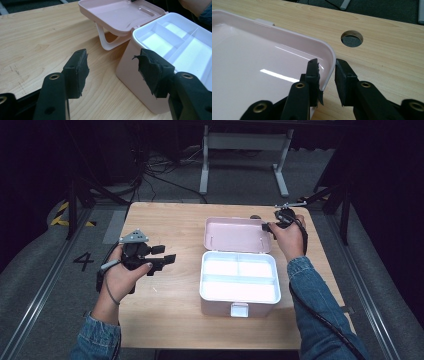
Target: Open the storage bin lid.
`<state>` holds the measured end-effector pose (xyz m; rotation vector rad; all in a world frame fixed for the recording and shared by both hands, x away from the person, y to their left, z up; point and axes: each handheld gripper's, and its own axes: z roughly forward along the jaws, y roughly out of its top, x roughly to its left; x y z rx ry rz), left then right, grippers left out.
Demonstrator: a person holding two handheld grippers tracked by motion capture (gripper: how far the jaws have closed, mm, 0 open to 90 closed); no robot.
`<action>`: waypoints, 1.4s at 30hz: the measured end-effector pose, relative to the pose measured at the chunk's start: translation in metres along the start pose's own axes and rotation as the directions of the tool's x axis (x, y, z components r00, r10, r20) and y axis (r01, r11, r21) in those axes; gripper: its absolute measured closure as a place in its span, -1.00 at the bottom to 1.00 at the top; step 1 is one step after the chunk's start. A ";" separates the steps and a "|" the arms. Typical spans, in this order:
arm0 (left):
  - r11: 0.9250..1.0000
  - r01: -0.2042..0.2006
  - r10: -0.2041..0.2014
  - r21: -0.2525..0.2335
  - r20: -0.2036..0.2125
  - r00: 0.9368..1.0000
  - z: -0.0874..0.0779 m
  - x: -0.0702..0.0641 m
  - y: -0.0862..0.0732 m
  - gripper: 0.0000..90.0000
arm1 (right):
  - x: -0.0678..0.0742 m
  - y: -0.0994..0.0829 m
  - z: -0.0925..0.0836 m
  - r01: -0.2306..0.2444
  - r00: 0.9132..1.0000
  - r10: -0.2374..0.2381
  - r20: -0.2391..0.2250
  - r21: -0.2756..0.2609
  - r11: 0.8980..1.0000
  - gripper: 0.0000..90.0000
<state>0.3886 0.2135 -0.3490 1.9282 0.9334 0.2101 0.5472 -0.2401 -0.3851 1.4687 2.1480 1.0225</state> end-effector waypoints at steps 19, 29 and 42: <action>1.000 -0.013 0.013 0.011 -0.031 0.999 -0.012 -0.003 -0.005 -0.08 | -0.003 0.019 -0.064 0.086 0.996 -0.085 0.012 -0.110 0.990 0.16; 0.996 -0.020 0.030 0.092 -0.111 0.993 -0.030 -0.001 -0.017 -0.11 | -0.020 0.004 -0.123 0.110 0.994 -0.108 0.026 -0.071 0.991 0.06; 0.963 0.033 0.003 0.266 -0.133 0.991 -0.041 0.007 -0.030 -0.16 | -0.053 -0.040 -0.161 0.103 0.991 -0.107 0.077 0.058 0.993 -0.04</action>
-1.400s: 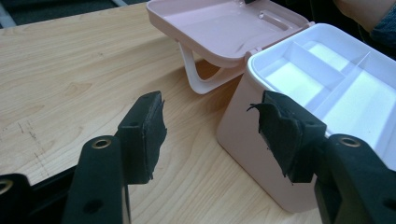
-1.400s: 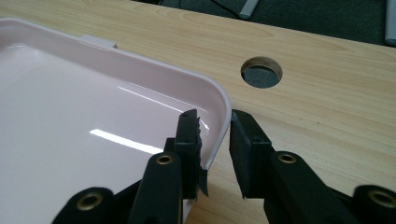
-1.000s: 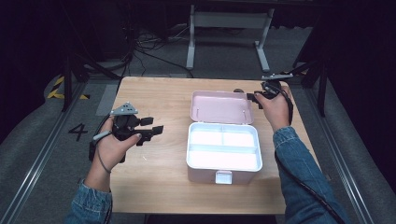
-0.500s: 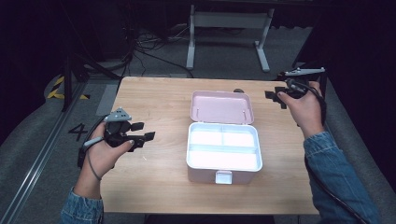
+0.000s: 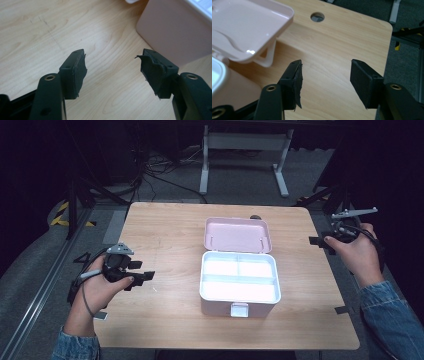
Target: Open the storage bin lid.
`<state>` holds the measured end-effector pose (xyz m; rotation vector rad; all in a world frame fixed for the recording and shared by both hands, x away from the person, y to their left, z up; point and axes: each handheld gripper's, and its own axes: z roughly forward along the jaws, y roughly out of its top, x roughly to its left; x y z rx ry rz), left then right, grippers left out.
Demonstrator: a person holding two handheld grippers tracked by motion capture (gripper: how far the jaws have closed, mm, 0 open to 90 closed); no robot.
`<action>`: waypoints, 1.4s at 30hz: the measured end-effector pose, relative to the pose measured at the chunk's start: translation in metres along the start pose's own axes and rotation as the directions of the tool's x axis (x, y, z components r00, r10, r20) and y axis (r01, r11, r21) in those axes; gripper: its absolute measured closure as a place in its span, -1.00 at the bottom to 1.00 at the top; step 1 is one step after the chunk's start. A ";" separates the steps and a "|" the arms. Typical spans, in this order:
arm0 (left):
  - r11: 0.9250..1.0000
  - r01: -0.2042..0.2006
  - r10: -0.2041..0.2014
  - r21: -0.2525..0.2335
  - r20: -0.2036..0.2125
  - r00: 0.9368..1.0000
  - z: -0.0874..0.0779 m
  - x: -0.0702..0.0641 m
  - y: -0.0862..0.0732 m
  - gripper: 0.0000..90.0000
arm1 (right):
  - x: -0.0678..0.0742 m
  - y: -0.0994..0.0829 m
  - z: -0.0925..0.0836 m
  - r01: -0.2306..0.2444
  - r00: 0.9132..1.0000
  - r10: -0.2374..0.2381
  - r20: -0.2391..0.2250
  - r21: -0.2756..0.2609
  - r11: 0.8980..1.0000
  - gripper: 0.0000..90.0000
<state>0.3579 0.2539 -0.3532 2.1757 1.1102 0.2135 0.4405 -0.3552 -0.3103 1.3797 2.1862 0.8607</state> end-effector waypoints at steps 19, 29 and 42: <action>0.992 0.026 -0.024 0.125 -0.016 1.000 0.005 0.006 -0.011 -0.19 | -0.018 -0.060 -0.020 -0.040 0.999 0.041 0.002 0.182 0.982 -0.12; 0.987 0.022 -0.017 0.159 -0.031 0.999 0.007 0.004 -0.017 -0.20 | -0.017 -0.083 -0.022 -0.038 0.999 0.042 -0.008 0.288 0.957 -0.14; 0.984 0.028 -0.024 0.179 -0.027 0.999 0.009 0.001 -0.020 -0.21 | -0.014 -0.116 -0.014 -0.051 0.998 0.065 -0.025 0.361 0.931 -0.20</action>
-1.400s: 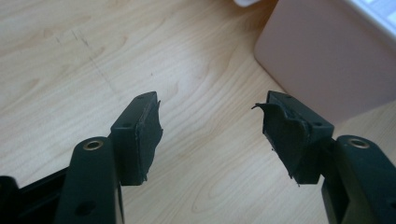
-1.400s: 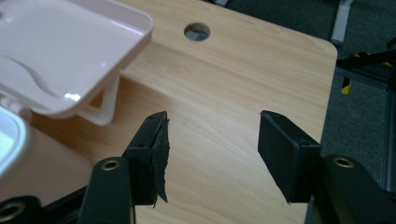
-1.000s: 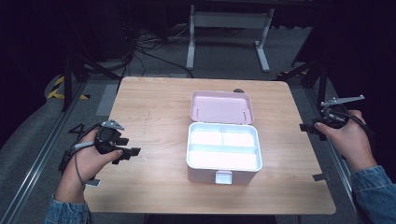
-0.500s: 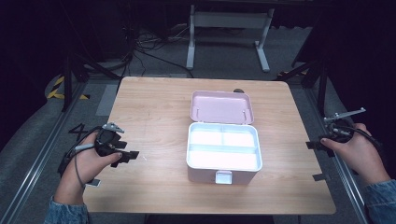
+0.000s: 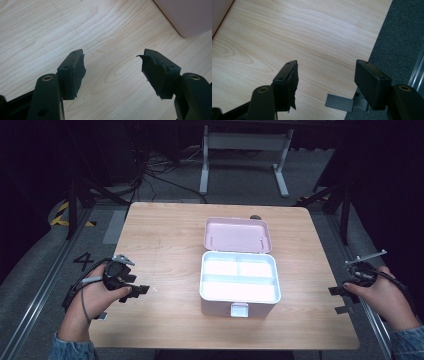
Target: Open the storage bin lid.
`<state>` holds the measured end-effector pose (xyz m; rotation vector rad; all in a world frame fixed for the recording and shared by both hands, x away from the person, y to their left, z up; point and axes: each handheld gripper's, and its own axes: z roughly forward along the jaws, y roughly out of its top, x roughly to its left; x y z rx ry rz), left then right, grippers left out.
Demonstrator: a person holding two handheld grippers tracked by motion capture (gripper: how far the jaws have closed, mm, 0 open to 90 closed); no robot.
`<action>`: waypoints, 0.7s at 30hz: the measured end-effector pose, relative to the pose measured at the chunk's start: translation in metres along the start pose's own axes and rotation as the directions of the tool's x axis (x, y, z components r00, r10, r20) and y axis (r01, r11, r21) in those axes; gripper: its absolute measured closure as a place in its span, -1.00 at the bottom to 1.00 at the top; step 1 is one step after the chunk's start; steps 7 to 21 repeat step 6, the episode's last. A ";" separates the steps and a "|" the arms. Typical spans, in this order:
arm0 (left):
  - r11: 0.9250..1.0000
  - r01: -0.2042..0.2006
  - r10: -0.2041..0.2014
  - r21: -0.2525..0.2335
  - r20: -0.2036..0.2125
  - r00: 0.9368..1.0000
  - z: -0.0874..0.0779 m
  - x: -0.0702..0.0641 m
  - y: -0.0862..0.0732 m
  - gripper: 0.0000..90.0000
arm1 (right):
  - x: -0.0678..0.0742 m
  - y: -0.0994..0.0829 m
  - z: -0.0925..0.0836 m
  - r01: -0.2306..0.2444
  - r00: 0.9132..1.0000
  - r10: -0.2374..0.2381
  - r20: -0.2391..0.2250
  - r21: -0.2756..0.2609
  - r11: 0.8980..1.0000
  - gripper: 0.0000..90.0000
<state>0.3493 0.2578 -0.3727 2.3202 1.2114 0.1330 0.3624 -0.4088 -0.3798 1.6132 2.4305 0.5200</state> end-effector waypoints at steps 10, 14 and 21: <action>1.000 -0.004 0.004 0.017 0.004 1.000 0.001 0.000 0.000 -0.21 | 0.000 -0.009 0.007 -0.008 1.000 0.008 -0.027 0.003 1.000 -0.21; 1.000 -0.004 0.004 0.017 0.004 1.000 0.001 0.000 0.000 -0.21 | 0.000 -0.009 0.007 -0.008 1.000 0.008 -0.027 0.003 1.000 -0.21; 1.000 -0.004 0.004 0.017 0.004 1.000 0.001 0.000 0.000 -0.21 | 0.000 -0.009 0.007 -0.008 1.000 0.008 -0.027 0.003 1.000 -0.21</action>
